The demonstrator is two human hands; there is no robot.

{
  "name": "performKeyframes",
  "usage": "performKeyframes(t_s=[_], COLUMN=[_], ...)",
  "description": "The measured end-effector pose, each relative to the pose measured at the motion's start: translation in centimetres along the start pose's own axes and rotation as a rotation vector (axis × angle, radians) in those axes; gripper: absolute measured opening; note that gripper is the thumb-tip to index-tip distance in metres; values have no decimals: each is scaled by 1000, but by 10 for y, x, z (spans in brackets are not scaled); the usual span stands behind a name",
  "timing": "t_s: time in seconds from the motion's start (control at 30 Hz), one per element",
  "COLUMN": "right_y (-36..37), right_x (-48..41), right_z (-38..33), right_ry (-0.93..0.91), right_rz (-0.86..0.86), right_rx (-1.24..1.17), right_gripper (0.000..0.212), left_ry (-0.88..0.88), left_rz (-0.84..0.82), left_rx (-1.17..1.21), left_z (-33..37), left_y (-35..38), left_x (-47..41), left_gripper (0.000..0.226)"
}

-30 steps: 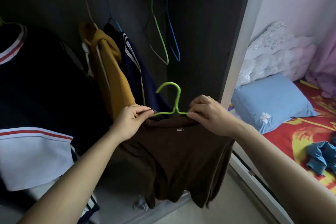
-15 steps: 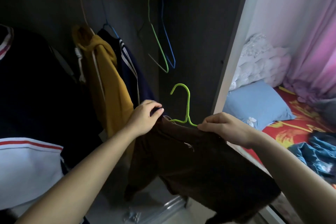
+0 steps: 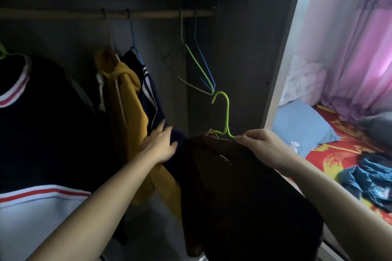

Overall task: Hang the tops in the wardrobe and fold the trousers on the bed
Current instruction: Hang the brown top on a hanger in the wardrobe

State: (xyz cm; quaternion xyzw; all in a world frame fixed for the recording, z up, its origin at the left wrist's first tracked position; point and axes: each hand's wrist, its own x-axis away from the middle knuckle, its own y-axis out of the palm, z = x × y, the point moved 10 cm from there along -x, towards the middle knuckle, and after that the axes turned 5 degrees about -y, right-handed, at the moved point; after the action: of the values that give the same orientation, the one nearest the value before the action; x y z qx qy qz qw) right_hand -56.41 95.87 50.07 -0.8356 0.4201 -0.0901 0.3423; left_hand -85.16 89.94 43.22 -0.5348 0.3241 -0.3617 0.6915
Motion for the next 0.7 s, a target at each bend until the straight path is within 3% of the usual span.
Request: performKeyframes(t_s=[0.17,0.27,0.4,0.5,0.53,0.6,0.7], right_y=[12,14,12,14,16,19,18], right_x=[-31,-60,-109,-149,-162,-187,-223], right_z=[-53,-79,-114,-142,-151,-171,-198], right_ry=[-103,-133,-172,-212,-233,-291,-389], right_rz=[169,248,293,234,190,131,146], right_rx=[-17,-56,-169,-321,-380,-463,-460], right_gripper=[37,42,51,32,23,23,30], left_ry=[14,48,245,382,391,343,188], left_rz=[-43,32,369,654,742,851,672], left_rx=[4,81,108,58,51,-43,-162], left_z=[-27,-26,1,20,20,14,-9], left_y=[-5,-26,-96,-150,-167,-192,-197], left_x=[19,28,44,55,54,43,1], left_gripper=[71,66,42,31,29,36,59])
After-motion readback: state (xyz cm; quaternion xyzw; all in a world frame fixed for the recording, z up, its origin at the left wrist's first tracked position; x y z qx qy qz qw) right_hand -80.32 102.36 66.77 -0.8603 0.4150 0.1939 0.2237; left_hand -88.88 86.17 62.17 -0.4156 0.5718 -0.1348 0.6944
